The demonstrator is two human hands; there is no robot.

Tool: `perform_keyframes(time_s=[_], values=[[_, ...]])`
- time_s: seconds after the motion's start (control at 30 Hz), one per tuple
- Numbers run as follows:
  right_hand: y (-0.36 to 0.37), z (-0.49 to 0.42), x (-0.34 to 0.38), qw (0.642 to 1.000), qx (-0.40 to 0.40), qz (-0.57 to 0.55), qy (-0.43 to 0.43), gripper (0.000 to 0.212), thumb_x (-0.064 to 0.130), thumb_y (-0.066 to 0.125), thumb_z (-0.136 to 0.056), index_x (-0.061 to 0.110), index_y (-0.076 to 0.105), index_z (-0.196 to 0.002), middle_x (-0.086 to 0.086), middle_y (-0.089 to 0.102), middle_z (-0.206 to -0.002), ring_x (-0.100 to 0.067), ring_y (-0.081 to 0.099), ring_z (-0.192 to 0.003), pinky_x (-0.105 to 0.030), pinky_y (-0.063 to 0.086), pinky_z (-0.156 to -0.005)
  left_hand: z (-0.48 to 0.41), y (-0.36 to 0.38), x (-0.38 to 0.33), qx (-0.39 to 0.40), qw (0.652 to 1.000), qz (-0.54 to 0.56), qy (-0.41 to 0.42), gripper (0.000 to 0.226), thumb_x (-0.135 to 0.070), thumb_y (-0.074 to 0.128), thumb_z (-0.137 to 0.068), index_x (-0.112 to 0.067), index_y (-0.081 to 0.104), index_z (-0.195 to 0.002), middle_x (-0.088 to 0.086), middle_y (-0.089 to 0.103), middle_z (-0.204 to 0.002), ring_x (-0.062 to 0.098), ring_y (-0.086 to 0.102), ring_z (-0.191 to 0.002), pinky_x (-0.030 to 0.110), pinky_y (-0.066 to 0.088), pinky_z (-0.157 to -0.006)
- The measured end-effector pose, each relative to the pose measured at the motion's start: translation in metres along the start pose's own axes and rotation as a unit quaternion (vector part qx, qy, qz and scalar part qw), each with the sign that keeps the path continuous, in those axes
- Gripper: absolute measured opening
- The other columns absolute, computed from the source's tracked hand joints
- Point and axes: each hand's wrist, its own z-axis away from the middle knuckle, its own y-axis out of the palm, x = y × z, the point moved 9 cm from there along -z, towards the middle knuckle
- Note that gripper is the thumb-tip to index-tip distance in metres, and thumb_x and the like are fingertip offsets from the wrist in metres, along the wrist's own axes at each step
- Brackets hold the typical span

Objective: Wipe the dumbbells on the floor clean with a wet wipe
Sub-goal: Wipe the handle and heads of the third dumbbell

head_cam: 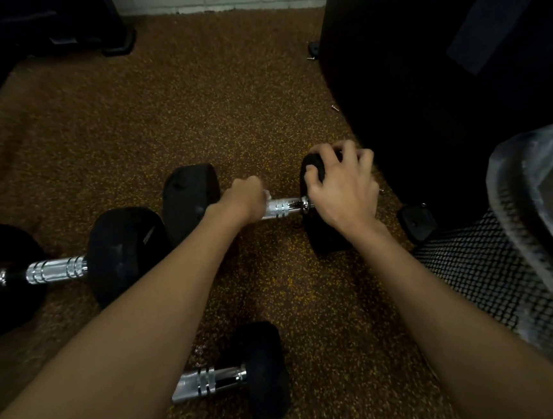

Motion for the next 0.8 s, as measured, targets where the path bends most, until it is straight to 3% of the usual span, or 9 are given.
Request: perform_keyframes(time_s=[0.13, 0.33, 0.47, 0.57, 0.7, 0.8], values=[[0.000, 0.001, 0.000, 1.000, -0.004, 0.002, -0.002, 0.037, 0.044, 0.042, -0.093, 0.031, 0.050, -0.128, -0.003, 0.042, -0.133, -0.026, 0.035, -0.123, -0.040, 0.045, -0.082, -0.011, 0.008, -0.004, 0.068, 0.997, 0.033, -0.010, 0.038, -0.032, 0.041, -0.098, -0.010, 0.053, -0.126, 0.016, 0.052, -0.130, 0.033, 0.051, -0.117, 0.042, 0.043, -0.096], [0.000, 0.000, 0.000, 1.000, -0.004, 0.010, 0.002, 0.037, 0.044, 0.041, -0.094, 0.032, 0.049, -0.128, -0.003, 0.042, -0.133, -0.027, 0.036, -0.122, -0.040, 0.045, -0.083, 0.007, 0.006, -0.014, -0.043, 0.989, 0.089, 0.111, 0.025, -0.027, 0.041, -0.099, -0.019, 0.061, -0.112, 0.014, 0.065, -0.110, 0.030, 0.058, -0.105, 0.040, 0.047, -0.091], [0.001, 0.000, -0.001, 1.000, -0.001, 0.002, 0.003, 0.038, 0.044, 0.041, -0.094, 0.031, 0.050, -0.129, -0.004, 0.042, -0.134, -0.028, 0.035, -0.124, -0.042, 0.045, -0.086, -0.001, 0.005, -0.006, -0.042, 0.996, 0.012, 0.075, 0.024, -0.025, 0.042, -0.098, -0.017, 0.059, -0.114, 0.015, 0.059, -0.112, 0.032, 0.056, -0.104, 0.039, 0.045, -0.083], [0.000, 0.001, 0.000, 1.000, -0.003, 0.002, 0.000, 0.038, 0.043, 0.042, -0.093, 0.030, 0.050, -0.129, -0.004, 0.042, -0.133, -0.028, 0.036, -0.123, -0.042, 0.046, -0.084, -0.009, 0.006, -0.013, -0.004, 0.997, 0.027, 0.068, 0.027, -0.026, 0.044, -0.098, -0.016, 0.059, -0.118, 0.013, 0.056, -0.118, 0.030, 0.054, -0.110, 0.039, 0.044, -0.090], [-0.001, 0.000, -0.001, 1.000, -0.002, 0.001, -0.001, 0.038, 0.044, 0.042, -0.093, 0.031, 0.050, -0.129, -0.003, 0.042, -0.134, -0.027, 0.036, -0.123, -0.040, 0.045, -0.082, 0.017, 0.002, -0.026, -0.059, 0.985, 0.040, 0.160, 0.019, -0.023, 0.043, -0.099, -0.022, 0.062, -0.104, 0.010, 0.065, -0.099, 0.029, 0.060, -0.098, 0.041, 0.049, -0.086], [-0.002, 0.001, 0.000, 1.000, -0.005, -0.001, -0.002, 0.038, 0.043, 0.042, -0.094, 0.031, 0.050, -0.129, -0.003, 0.042, -0.134, -0.027, 0.036, -0.124, -0.039, 0.045, -0.083, 0.049, -0.002, -0.026, -0.119, 0.971, 0.045, 0.204, 0.020, -0.015, 0.044, -0.098, -0.019, 0.059, -0.110, 0.006, 0.066, -0.099, 0.022, 0.062, -0.091, 0.037, 0.049, -0.080]])
